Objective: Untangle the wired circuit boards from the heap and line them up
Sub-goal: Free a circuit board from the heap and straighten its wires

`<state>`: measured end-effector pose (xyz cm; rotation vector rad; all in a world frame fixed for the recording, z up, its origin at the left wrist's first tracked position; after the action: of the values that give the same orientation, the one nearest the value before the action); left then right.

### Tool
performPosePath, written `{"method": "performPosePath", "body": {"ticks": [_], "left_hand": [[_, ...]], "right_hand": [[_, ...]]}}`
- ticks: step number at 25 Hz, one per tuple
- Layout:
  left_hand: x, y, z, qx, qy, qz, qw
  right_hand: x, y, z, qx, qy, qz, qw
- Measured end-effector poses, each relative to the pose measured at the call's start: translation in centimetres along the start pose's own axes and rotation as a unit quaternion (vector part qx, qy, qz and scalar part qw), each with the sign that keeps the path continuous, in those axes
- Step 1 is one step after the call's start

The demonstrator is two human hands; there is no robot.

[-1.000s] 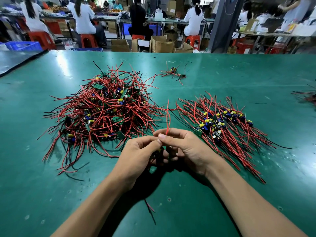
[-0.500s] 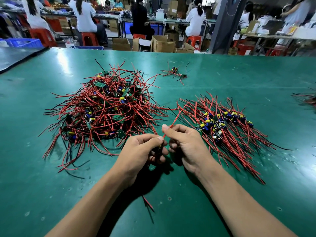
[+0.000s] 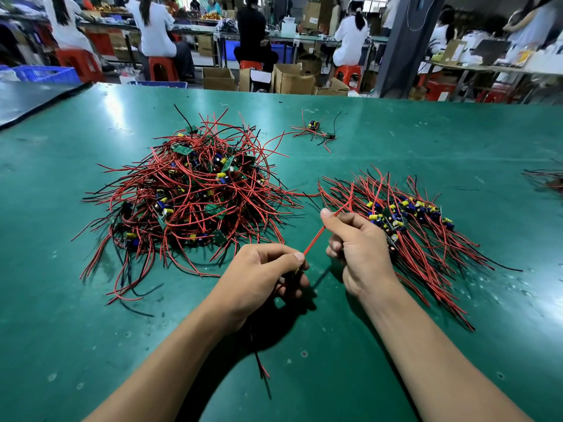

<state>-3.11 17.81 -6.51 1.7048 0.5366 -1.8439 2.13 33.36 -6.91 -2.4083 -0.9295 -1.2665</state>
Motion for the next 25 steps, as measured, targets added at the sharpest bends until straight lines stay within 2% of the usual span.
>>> {"method": "performPosePath", "body": {"ticks": [3,6,8,15,19,25], "left_hand": [[0.1,0.0,0.1,-0.023,0.01,0.007,1.0],[0.4,0.2,0.0,-0.037,0.009,0.002,0.999],[0.4,0.2,-0.1,-0.041,0.02,-0.002,0.999],[0.1,0.0,0.0,-0.049,-0.027,0.0,0.998],[0.0,0.1,-0.2,-0.018,-0.042,-0.003,0.999],[-0.1,0.4,0.0,0.007,-0.049,0.003,0.999]], "right_hand": [[-0.5,0.5,-0.2,0.033,0.033,-0.067,0.997],[-0.9,1.6,-0.6,0.152,0.065,-0.173,0.971],[-1.1,2.3,-0.9,0.203,0.086,-0.201,0.955],[-0.1,1.2,0.1,0.118,0.221,-0.01,0.968],[0.6,-0.2,1.2,0.037,0.242,0.061,0.968],[1.3,-0.6,2.0,0.001,0.353,0.178,0.919]]}}
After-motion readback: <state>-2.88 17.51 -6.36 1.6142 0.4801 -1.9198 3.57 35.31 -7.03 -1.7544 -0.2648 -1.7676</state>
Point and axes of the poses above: each hand's wrist, its own y-axis away from the middle knuckle, its own z-axis out of the back of the hand, x = y × z, the point moved 2 cm from there along -y, towards the middle knuckle, and after that the axes turned 11 degrees about -y, right-handed, at the moved point
